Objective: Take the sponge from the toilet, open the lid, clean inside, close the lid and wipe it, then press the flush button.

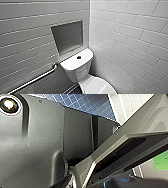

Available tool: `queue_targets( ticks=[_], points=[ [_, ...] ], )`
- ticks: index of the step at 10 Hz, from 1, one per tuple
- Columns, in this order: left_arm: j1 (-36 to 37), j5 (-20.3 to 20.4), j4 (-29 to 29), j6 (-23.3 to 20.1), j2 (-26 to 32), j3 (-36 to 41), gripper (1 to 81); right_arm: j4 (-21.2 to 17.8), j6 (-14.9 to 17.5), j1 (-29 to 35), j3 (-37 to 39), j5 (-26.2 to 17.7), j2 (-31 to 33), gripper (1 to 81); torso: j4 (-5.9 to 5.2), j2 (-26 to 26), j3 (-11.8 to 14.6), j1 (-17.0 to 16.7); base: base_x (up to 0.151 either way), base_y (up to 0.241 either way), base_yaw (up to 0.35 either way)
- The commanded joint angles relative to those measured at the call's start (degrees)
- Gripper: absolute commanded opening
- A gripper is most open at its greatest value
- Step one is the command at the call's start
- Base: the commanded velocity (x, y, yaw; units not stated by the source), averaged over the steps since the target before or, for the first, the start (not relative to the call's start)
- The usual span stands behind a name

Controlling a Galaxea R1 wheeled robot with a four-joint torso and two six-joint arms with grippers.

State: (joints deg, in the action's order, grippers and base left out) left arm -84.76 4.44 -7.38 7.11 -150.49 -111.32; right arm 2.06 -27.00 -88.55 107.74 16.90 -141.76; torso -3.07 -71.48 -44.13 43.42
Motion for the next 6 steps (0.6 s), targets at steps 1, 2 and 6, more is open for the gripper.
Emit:
queue_targets(
  ticks=[1,2,6],
  points=[
    [-0.1,-4.7,-0.5,-0.4,-1.0,-2.0,81.1,4.9,0.4,-0.9,2.5,-2.6,-1.5,1.0,0.0,5.5,-0.2,-3.5,0.0,0.0,0.0],
    [-0.2,-5.4,-0.5,-0.4,-1.8,-3.4,81.1,5.8,0.4,-1.4,3.9,-2.6,-2.8,1.0,0.0,7.0,1.5,-4.6,0.0,0.0,0.0],
    [-0.9,-6.5,0.1,-0.4,-5.6,-10.0,81.1,11.2,0.4,-3.3,7.7,-2.6,-6.8,1.0,0.0,14.3,2.9,-9.3,0.0,0.0,0.0]
  ],
)
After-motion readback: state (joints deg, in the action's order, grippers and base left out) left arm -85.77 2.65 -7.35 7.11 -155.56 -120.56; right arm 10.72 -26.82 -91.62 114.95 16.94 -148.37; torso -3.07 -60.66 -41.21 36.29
